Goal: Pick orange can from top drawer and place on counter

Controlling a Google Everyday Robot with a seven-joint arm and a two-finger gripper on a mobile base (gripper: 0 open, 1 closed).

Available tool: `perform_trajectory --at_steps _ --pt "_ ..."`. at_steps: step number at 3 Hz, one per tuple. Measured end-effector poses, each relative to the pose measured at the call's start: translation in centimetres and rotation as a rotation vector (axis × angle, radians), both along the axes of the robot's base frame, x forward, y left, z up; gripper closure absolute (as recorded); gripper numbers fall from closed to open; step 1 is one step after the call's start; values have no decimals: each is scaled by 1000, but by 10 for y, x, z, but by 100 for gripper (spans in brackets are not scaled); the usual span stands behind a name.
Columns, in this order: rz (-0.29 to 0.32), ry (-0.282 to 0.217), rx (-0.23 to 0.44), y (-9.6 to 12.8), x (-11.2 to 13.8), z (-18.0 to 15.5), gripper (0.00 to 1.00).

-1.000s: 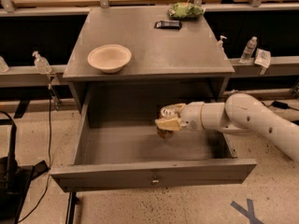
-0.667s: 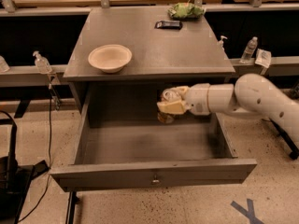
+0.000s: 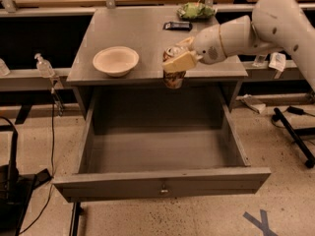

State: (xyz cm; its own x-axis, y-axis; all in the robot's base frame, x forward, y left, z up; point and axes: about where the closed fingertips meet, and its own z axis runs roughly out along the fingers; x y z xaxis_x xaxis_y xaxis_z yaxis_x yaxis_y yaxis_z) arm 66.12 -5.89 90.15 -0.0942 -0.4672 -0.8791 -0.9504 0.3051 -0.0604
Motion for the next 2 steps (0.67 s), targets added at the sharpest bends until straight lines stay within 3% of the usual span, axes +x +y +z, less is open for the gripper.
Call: perform_trajectory --at_steps 1,2 --pt "-18 122 -25 -2 47 0 100" --pt "-108 162 -5 -23 81 11 100"
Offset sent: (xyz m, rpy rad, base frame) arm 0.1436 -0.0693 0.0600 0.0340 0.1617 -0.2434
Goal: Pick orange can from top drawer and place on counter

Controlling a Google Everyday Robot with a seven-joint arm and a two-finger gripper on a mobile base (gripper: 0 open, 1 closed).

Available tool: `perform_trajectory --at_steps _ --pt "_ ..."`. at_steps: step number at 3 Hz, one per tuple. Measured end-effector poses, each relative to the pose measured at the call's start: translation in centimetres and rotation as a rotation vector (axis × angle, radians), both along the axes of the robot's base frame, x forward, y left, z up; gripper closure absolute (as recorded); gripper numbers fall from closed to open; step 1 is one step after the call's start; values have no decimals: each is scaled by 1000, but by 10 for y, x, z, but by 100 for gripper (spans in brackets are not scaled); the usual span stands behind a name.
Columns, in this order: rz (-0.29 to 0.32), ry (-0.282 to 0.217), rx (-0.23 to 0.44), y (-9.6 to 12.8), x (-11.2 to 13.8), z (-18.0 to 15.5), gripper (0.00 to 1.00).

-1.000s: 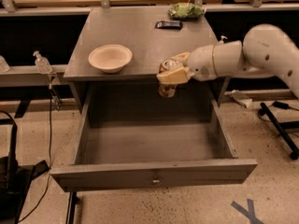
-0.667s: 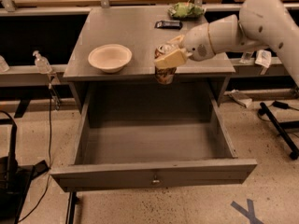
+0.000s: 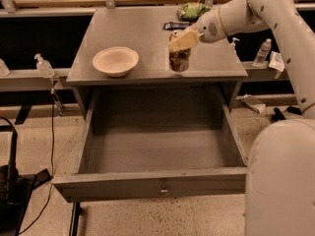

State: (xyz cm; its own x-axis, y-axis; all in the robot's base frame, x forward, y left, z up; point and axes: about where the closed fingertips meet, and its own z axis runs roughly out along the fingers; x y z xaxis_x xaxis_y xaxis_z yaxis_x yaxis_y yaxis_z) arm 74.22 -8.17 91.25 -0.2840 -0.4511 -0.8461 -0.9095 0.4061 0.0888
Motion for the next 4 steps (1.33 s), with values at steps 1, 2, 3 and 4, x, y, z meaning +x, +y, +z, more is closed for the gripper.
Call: perform_trajectory --at_steps 1,2,3,4 --pt "-31 -49 12 -11 9 26 84" --pt "-23 -42 11 -7 9 22 60" --pt "-39 -14 30 -11 15 -6 36" --pt "-35 -6 32 -7 17 -12 5"
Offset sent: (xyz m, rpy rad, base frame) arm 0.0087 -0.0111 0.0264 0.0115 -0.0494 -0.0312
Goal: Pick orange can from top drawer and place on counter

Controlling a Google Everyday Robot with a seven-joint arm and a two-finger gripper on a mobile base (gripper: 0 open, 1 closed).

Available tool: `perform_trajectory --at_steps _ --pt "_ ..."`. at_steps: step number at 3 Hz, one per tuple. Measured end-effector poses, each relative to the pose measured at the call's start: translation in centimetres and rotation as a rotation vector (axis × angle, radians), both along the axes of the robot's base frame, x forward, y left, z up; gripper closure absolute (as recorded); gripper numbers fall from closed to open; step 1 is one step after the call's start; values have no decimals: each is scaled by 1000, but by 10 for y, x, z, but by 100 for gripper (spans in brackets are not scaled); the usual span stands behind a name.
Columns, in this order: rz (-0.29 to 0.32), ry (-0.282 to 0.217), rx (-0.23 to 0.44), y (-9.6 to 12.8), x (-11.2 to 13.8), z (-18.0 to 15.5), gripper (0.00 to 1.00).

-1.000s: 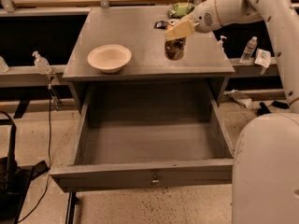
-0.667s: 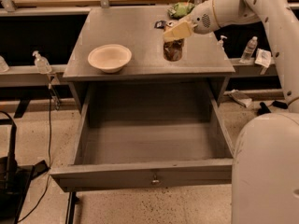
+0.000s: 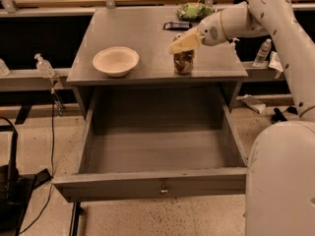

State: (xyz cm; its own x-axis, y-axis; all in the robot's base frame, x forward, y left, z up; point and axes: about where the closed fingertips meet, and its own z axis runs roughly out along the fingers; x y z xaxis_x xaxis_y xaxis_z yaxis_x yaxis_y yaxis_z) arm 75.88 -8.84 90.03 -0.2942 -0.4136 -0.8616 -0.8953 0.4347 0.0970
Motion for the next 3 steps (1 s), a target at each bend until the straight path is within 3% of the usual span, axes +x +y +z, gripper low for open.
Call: perform_trajectory --at_steps 1,2,3 --pt "2 2 0 2 0 -1 0" --pt "7 -13 46 -2 -3 6 0" --pt "26 -106 119 -15 -17 49 0"
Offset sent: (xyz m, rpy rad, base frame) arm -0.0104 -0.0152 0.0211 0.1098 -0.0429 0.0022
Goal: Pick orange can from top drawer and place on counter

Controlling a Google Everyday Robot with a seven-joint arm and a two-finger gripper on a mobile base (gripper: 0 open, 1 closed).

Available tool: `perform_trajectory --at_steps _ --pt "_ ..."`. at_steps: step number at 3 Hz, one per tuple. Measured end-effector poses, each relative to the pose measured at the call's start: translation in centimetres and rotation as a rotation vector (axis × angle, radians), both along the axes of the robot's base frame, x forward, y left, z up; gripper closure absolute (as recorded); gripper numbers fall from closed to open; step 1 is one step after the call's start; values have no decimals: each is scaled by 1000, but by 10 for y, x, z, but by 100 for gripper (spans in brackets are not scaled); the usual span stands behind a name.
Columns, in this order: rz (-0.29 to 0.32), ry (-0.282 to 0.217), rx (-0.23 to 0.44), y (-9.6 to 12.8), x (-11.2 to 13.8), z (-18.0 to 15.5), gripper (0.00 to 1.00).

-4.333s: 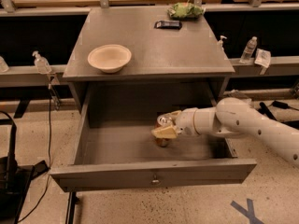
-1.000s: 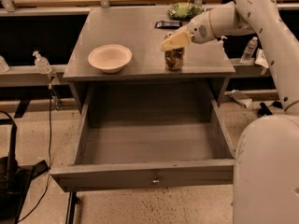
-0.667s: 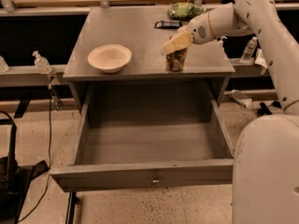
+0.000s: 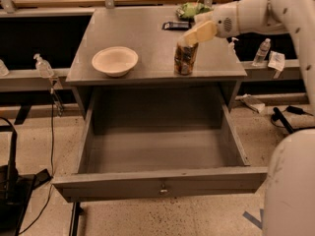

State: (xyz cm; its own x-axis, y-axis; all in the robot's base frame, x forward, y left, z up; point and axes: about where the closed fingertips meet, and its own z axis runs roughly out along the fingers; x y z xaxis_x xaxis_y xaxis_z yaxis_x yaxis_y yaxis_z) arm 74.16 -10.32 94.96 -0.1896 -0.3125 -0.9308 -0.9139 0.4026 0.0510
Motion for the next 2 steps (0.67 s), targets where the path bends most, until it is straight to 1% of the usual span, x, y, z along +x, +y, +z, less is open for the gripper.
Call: perform_trajectory --at_steps 1,2 --pt "27 -122 45 -14 -25 51 0" --pt "32 -125 45 -11 -25 50 0"
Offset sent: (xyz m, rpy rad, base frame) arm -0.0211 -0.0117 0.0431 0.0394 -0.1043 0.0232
